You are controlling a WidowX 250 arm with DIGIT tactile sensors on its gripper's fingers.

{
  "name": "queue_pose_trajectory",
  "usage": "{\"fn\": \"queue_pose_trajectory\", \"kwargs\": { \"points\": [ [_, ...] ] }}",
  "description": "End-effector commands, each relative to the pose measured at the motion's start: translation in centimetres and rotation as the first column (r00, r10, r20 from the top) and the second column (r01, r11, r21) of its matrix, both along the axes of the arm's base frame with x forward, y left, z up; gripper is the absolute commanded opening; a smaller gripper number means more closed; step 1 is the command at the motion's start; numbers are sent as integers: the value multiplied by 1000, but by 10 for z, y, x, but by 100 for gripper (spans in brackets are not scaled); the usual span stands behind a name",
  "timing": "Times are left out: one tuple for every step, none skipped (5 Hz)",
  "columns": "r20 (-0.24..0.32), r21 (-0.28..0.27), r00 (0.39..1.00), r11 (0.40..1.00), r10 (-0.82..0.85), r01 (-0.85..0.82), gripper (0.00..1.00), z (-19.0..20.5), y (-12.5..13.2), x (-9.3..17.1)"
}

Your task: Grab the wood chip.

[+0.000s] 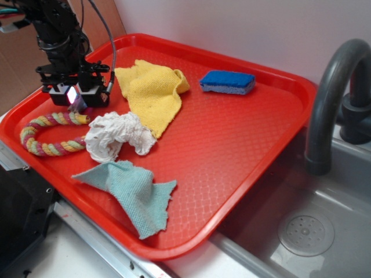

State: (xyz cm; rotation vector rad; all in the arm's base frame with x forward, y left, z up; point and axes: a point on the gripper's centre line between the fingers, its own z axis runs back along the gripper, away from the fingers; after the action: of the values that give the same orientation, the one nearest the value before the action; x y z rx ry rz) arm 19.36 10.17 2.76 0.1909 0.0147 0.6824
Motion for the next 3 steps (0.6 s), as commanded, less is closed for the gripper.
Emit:
{"fn": "queue_pose_trajectory", "kwargs": {
  "points": [
    [221, -82, 975, 995, -37, 56, 0, 102, -38, 30],
    [304, -167, 942, 965, -144, 201, 0, 155, -74, 29],
    [341, -243, 905, 906, -254, 346, 0, 197, -104, 18]
  ]
}}
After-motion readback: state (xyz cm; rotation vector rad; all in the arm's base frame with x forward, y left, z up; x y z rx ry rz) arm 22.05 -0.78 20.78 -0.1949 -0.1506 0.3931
